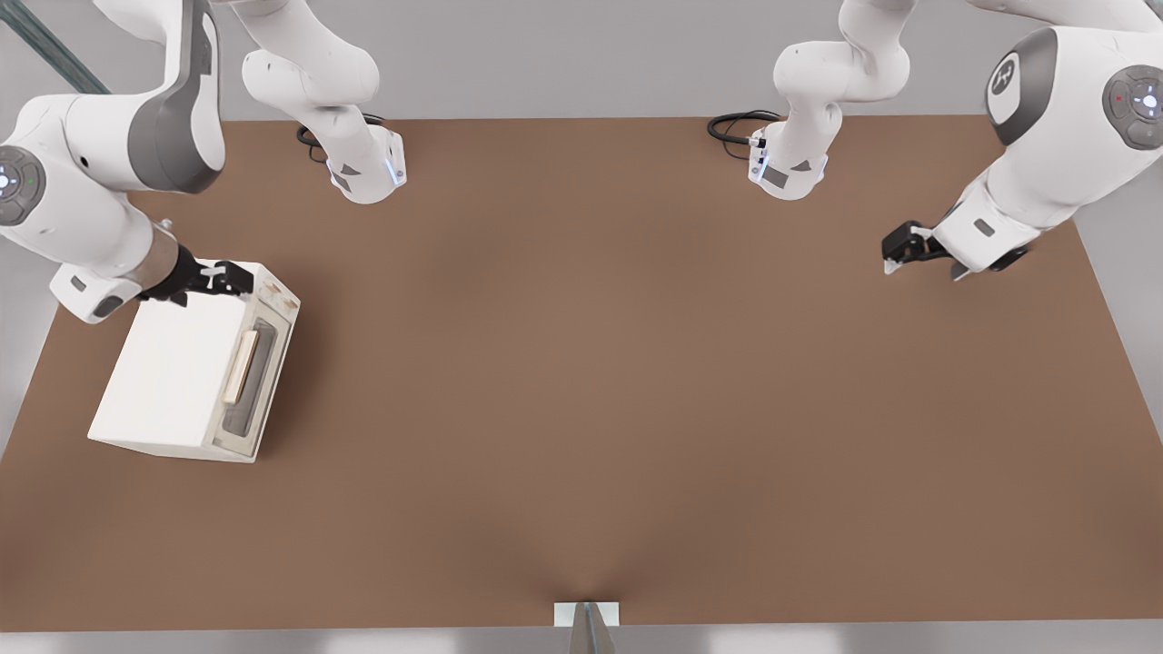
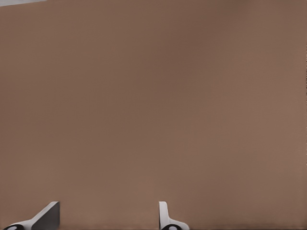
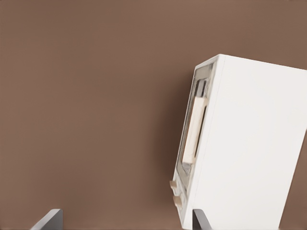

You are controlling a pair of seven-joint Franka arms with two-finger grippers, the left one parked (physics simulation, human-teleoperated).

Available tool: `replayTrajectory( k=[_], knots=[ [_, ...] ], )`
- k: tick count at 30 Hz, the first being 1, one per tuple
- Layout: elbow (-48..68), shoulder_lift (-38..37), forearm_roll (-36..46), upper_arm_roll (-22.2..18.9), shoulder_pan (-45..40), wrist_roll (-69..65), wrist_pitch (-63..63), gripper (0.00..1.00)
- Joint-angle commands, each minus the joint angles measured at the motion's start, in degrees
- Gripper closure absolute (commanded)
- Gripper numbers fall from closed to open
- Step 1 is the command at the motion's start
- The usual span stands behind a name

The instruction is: Keep left arm still and open the oven door with right arm

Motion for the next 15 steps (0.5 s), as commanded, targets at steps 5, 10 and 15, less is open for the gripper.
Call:
replayTrajectory(
  k=[5, 10, 15],
  knots=[
    [1.1, 5.9, -9.7, 0.5, 1.6, -4.5, 0.5, 0.22],
    [13.4, 24.6, -28.7, 0.6, 8.0, -6.8, 2.0, 0.79],
    [7.3, 28.6, -41.6, 0.5, 12.6, 5.2, 4.5, 0.79]
  ],
)
